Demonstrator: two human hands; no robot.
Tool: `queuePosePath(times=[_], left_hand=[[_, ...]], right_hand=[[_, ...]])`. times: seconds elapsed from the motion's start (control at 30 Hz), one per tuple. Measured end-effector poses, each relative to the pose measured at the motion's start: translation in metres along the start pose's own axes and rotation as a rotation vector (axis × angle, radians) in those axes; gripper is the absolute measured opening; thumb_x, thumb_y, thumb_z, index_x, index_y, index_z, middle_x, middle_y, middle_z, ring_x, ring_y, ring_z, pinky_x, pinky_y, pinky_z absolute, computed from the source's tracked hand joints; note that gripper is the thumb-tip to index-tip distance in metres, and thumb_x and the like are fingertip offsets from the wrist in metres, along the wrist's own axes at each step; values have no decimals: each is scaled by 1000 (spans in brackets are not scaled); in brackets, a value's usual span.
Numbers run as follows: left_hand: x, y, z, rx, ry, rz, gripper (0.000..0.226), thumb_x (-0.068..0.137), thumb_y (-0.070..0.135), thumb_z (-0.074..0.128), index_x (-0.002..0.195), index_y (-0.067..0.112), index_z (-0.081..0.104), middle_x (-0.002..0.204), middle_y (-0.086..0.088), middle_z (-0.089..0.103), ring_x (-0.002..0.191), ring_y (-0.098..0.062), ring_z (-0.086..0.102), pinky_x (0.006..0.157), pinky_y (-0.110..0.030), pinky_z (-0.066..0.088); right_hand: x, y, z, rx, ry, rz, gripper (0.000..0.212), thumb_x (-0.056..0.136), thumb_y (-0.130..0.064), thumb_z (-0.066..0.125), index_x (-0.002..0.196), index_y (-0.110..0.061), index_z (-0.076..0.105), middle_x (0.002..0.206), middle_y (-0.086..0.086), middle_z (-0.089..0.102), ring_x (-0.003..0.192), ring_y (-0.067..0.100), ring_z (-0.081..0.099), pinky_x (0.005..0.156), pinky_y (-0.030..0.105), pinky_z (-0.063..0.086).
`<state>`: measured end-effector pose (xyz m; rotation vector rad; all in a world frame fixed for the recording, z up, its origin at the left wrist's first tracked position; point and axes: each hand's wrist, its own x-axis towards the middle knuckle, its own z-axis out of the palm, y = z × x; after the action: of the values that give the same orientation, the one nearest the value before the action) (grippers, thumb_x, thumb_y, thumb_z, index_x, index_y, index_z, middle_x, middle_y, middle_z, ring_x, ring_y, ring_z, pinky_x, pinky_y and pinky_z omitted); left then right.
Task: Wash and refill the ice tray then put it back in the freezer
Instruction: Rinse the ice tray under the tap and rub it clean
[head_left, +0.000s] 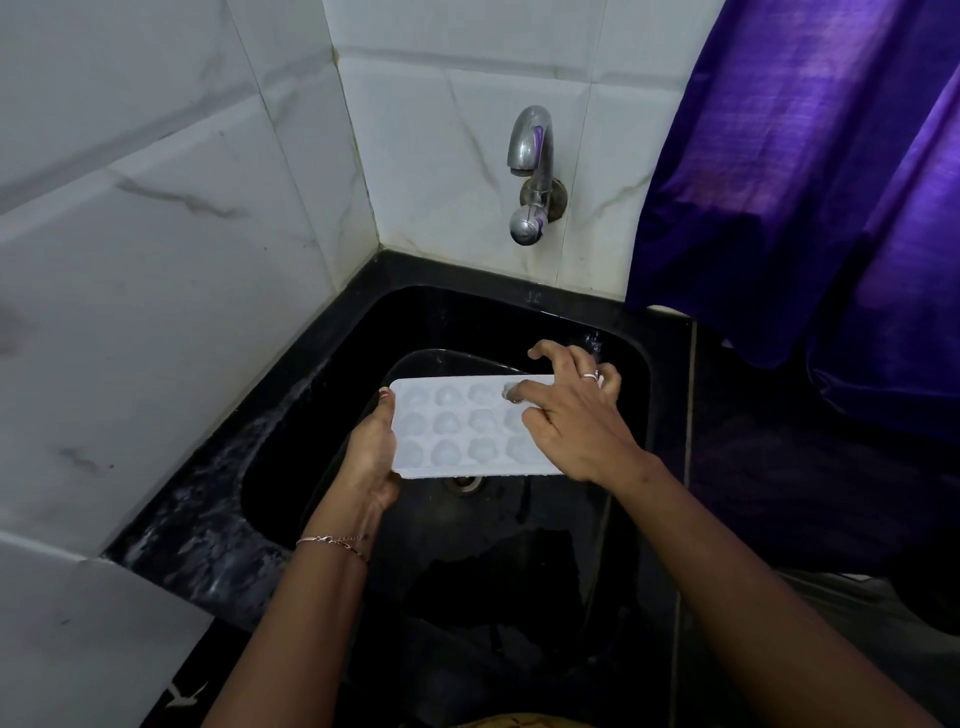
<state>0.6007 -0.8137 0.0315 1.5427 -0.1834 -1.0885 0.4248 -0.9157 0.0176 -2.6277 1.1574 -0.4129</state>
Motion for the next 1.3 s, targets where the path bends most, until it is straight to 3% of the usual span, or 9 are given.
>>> queuePosePath(times=[0.1, 0.27, 0.4, 0.6, 0.73, 0.97, 1.13, 1.3], left_hand=[[3, -3, -1, -1, 6, 4, 43, 102, 41, 36, 110, 8, 62, 79, -3, 69, 61, -16, 67, 40, -22, 50], [5, -3, -1, 17, 1, 19, 40, 102, 41, 36, 91, 14, 63, 76, -2, 69, 55, -14, 67, 40, -22, 50], [11, -6, -4, -2, -9, 10, 41, 101, 44, 38, 95, 15, 65, 79, -3, 73, 65, -20, 71, 55, -31, 54], [11, -10, 0, -24, -39, 19, 43, 102, 44, 36, 89, 15, 65, 67, 1, 74, 62, -18, 71, 61, -35, 53], [13, -10, 0, -31, -52, 21, 44, 101, 45, 35, 91, 15, 66, 75, -2, 75, 68, -20, 72, 66, -37, 55], [14, -12, 0, -3, -7, 37, 42, 101, 45, 37, 92, 16, 66, 73, 1, 74, 72, -21, 70, 59, -32, 54], [14, -14, 4, -1, 0, 40, 41, 101, 45, 36, 88, 18, 64, 66, 3, 73, 66, -19, 70, 57, -31, 53], [14, -17, 4, -37, -4, 41, 42, 102, 43, 33, 89, 17, 63, 64, 3, 73, 62, -19, 70, 56, -32, 54]], right_hand=[[-1, 0, 1, -50, 63, 32, 41, 84, -30, 33, 102, -38, 69, 140, -5, 35, 130, 17, 26, 104, 42, 6], [-2, -3, 4, -87, 76, 37, 40, 83, -29, 35, 103, -39, 68, 142, -5, 33, 130, 18, 26, 103, 44, 7], [-1, -1, 2, -40, 23, 10, 43, 83, -30, 34, 110, -42, 65, 146, -7, 27, 133, 17, 20, 102, 43, 4], [-2, 0, -2, -45, 36, -19, 41, 82, -28, 35, 106, -41, 66, 141, -6, 33, 131, 16, 22, 100, 41, 5], [-2, 0, -2, -72, 103, 35, 39, 84, -27, 35, 100, -40, 68, 136, -6, 36, 127, 15, 25, 100, 40, 5], [1, -12, -1, -142, 120, -47, 42, 77, -30, 36, 110, -34, 62, 144, -7, 34, 133, 17, 25, 100, 42, 8], [10, -26, 6, -137, 55, -75, 56, 75, -41, 20, 104, -31, 67, 145, -5, 36, 136, 21, 22, 105, 44, 4], [10, -26, 12, -124, 14, -107, 61, 76, -43, 16, 114, -34, 63, 146, -6, 31, 137, 20, 19, 105, 45, 2]])
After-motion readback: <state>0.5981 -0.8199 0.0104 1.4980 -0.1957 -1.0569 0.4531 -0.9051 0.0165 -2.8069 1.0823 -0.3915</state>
